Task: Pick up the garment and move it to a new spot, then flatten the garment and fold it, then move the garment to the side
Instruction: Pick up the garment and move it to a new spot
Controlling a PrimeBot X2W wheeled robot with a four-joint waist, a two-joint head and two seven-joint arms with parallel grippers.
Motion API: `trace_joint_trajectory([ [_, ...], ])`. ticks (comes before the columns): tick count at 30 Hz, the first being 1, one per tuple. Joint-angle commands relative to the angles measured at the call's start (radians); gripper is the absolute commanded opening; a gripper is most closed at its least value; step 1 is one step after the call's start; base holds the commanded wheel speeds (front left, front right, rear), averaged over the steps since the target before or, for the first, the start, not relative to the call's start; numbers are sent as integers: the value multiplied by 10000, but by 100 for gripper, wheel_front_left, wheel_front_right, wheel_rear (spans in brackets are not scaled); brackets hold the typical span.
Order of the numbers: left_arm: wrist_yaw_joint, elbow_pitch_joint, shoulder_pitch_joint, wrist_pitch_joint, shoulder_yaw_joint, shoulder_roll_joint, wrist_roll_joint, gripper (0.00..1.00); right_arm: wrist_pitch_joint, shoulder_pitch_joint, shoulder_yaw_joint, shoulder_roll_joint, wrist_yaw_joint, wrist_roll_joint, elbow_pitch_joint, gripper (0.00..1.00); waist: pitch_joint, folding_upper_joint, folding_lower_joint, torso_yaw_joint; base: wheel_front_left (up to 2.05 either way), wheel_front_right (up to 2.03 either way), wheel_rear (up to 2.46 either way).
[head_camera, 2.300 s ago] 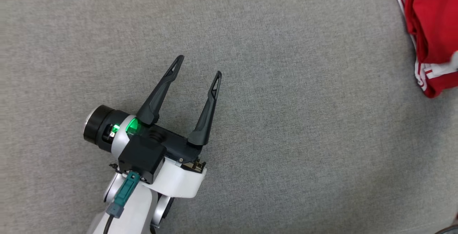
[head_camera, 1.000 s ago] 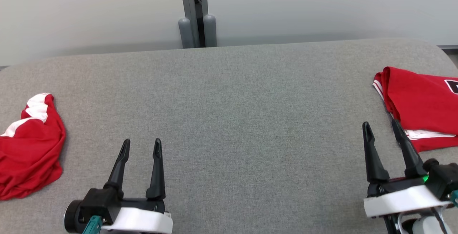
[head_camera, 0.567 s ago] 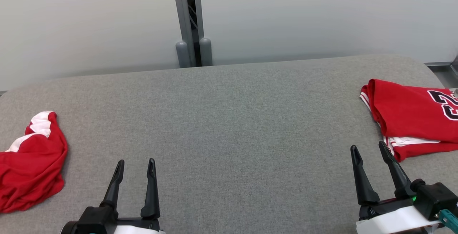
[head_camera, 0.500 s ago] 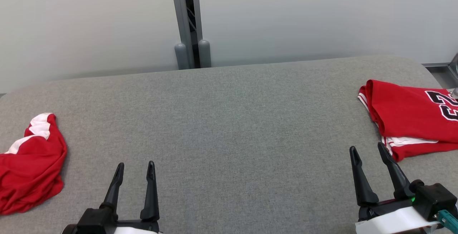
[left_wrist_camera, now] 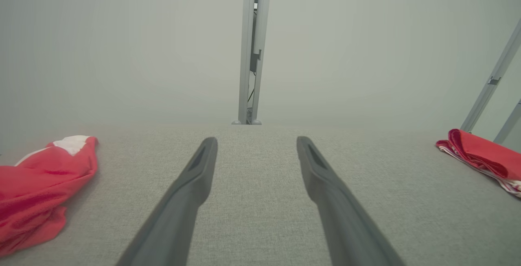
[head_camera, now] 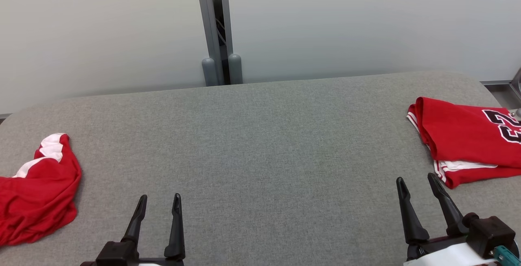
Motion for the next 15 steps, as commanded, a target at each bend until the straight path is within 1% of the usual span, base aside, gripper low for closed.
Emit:
trace_joint_trajectory([
  [1,22,29,2,-33,21,36,54,100,-13,102,6,-4,-3,-15,50,100,-11,-1,0,23,0,0,0],
  [8,133,91,54,-33,111,36,55,100,-13,103,138,15,-3,98,146,100,-47,-1,0,98,0,0,0],
  [15,214,49,-120,-33,9,37,5,100,-13,-41,387,22,-3,132,185,100,13,-1,0,600,0,0,0],
])
